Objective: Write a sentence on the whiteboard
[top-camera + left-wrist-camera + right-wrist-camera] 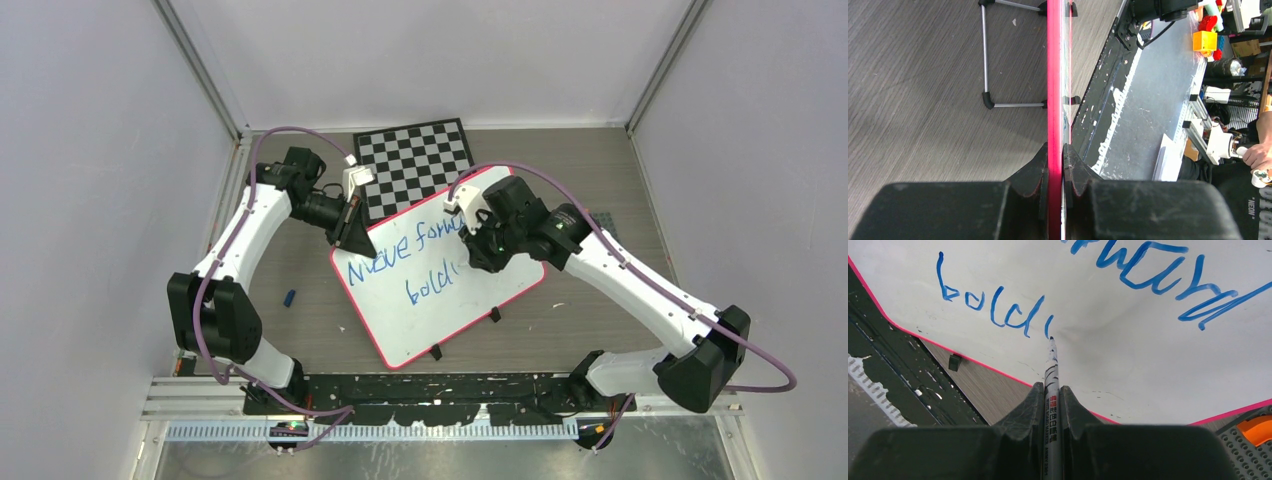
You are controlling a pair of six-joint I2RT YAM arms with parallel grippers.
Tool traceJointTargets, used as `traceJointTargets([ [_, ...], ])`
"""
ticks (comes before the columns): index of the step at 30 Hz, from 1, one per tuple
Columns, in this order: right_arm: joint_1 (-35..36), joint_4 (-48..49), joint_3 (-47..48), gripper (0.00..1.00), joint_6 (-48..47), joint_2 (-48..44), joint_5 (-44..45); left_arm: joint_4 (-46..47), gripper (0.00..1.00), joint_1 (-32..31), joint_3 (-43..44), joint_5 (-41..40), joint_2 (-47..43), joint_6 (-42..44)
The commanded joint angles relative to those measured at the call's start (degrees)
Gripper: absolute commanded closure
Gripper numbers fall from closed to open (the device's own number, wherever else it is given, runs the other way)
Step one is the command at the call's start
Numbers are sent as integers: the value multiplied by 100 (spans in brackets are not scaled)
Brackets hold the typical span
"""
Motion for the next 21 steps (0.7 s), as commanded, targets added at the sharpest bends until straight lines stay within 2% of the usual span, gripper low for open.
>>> traceJointTargets([
  [1, -19, 234, 169, 100, -103, 53, 79, 304, 100, -49, -49, -542, -116, 366],
  [21, -237, 407, 193, 100, -217, 238, 207, 338, 100, -57, -66, -568, -89, 346],
])
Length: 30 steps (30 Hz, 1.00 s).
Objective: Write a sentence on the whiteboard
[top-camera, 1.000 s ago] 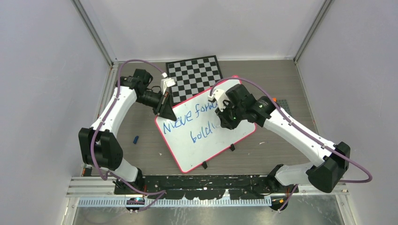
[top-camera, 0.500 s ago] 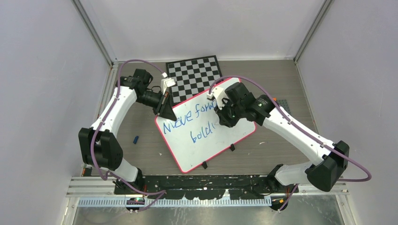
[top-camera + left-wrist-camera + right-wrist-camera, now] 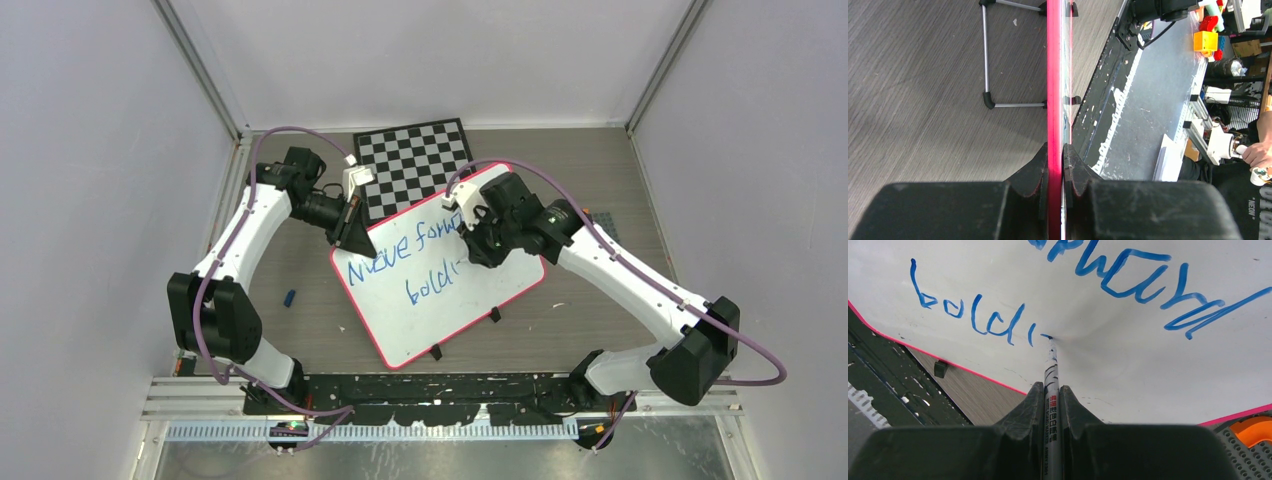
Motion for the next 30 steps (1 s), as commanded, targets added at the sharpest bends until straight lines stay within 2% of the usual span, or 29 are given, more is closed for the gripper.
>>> traceJointTargets([
  [1, -103, 214, 184, 100, -85, -24, 130, 327, 100, -53, -64, -558, -94, 350],
  [12, -95, 194, -270, 100, -21, -146, 2, 337, 100, -56, -73, -540, -69, 359],
  [30, -296, 146, 234, 100, -122, -59, 103, 344, 100, -53, -55, -568, -77, 366],
])
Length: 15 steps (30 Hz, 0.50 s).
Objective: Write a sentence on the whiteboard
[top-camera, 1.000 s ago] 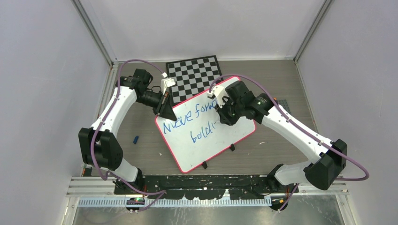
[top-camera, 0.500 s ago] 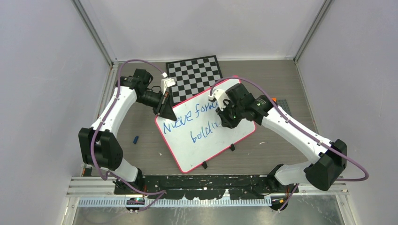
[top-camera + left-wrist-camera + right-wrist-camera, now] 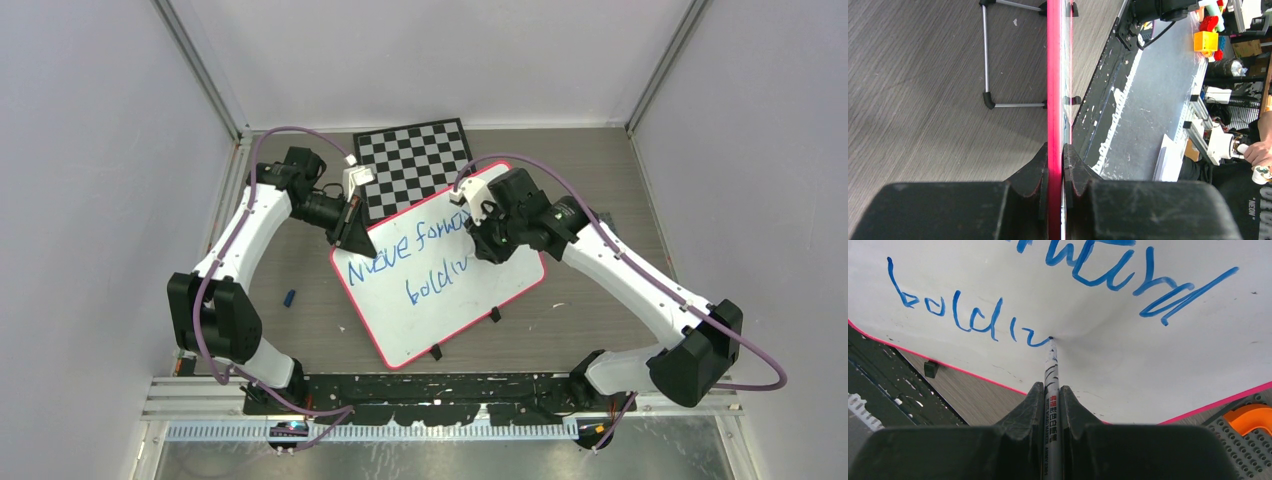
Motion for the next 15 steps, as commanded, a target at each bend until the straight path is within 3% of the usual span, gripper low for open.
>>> traceJointTargets([
  [1, -29, 259, 213, 100, -74, -27, 134, 333, 100, -51, -57, -556, -75, 387],
  [15, -30, 231, -430, 100, 12, -207, -41, 313, 100, -49, -31, -565, -72, 410],
])
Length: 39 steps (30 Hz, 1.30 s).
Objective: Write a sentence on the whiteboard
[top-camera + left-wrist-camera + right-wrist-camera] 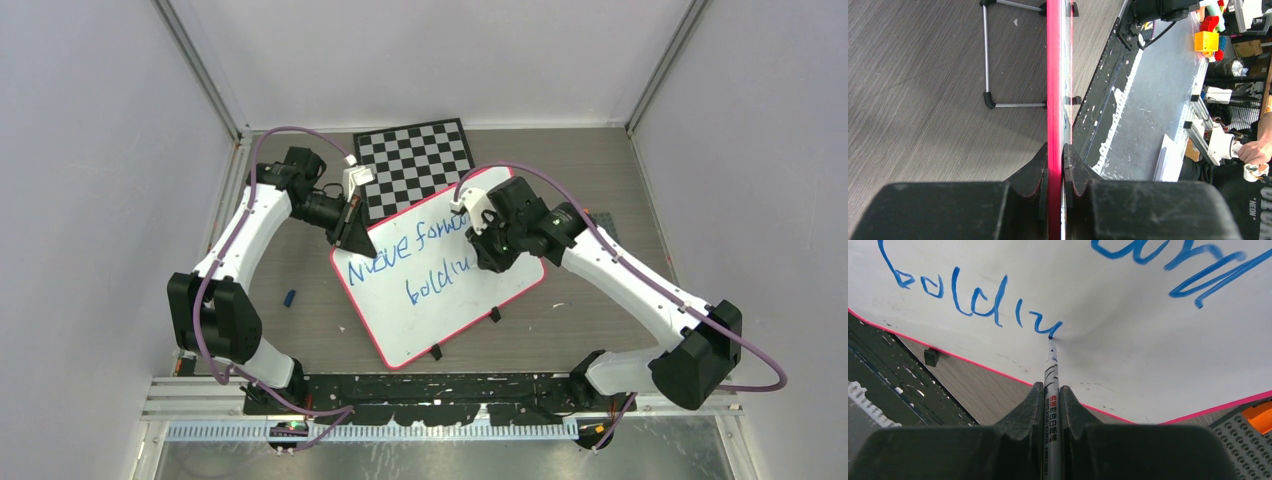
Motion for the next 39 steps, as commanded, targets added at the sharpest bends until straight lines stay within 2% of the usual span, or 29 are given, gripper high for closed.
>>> traceJointTargets([
  [1, -28, 216, -213, 100, 20, -159, -17, 312, 100, -46, -39, -551, -71, 407],
  [11, 318, 435, -235, 100, 244, 24, -106, 317, 100, -51, -83, -543, -86, 405],
  [19, 316, -164, 310, 100, 218, -146, -563, 285, 100, -56, -61, -528, -114, 408],
  [28, 87, -375, -14, 100, 6, -528, -34, 225, 100, -60, -28, -525, -128, 462],
  [39, 6, -104, -160, 100, -81, -42, 377, 319, 100, -64, -176, -581, -163, 480],
])
